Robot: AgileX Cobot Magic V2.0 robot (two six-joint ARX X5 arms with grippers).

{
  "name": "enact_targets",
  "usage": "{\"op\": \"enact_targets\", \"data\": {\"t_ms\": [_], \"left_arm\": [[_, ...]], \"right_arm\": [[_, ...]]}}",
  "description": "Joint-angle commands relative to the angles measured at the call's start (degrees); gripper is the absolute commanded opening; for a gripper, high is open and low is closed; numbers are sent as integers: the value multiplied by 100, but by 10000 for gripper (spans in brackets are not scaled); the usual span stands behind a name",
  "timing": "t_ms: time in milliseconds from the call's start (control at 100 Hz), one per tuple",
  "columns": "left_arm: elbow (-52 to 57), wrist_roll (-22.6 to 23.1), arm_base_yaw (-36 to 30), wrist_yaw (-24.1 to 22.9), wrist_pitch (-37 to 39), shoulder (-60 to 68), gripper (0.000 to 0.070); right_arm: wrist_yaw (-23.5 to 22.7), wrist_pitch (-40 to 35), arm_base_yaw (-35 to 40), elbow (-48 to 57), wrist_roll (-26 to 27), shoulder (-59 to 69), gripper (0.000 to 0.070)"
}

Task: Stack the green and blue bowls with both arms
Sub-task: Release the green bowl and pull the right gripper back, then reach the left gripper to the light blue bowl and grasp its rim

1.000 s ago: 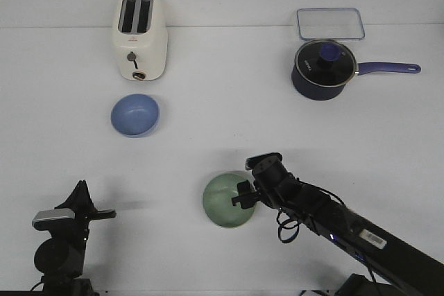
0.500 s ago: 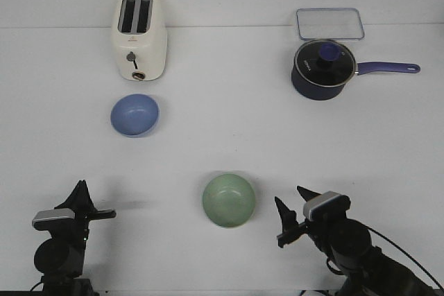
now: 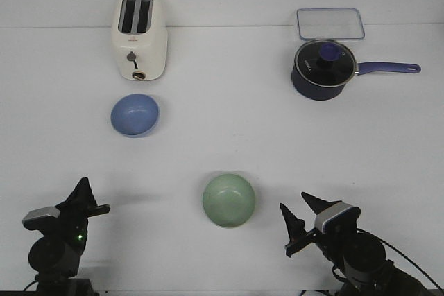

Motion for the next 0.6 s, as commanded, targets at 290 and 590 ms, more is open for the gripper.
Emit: {"op": "enact_targets", "data": {"t_ms": [290, 590], "left_arm": [[3753, 715, 0, 330, -1268, 4367, 521], [5368, 828, 2, 573, -1644, 7390, 528]], "right_arm": [[28, 76, 55, 22, -24, 33, 426], [31, 79, 55, 22, -26, 33, 426]]}}
